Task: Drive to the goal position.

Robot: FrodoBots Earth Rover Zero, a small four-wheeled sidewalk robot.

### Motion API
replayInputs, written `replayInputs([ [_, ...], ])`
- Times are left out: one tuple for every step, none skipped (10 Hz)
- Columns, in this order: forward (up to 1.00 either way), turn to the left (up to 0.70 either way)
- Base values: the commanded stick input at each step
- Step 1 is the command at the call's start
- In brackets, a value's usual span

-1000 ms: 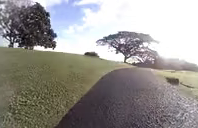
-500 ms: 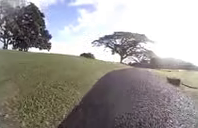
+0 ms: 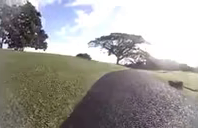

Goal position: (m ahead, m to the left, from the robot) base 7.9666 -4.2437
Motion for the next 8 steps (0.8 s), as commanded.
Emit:
replayInputs([
  [0.6,-0.15],
  [0.6,-0.15],
  [0.6,-0.15],
  [0.6,-0.15],
  [0.6,-0.15],
  [0.6,-0.15],
  [0.6,-0.15],
  [0.6,-0.15],
])
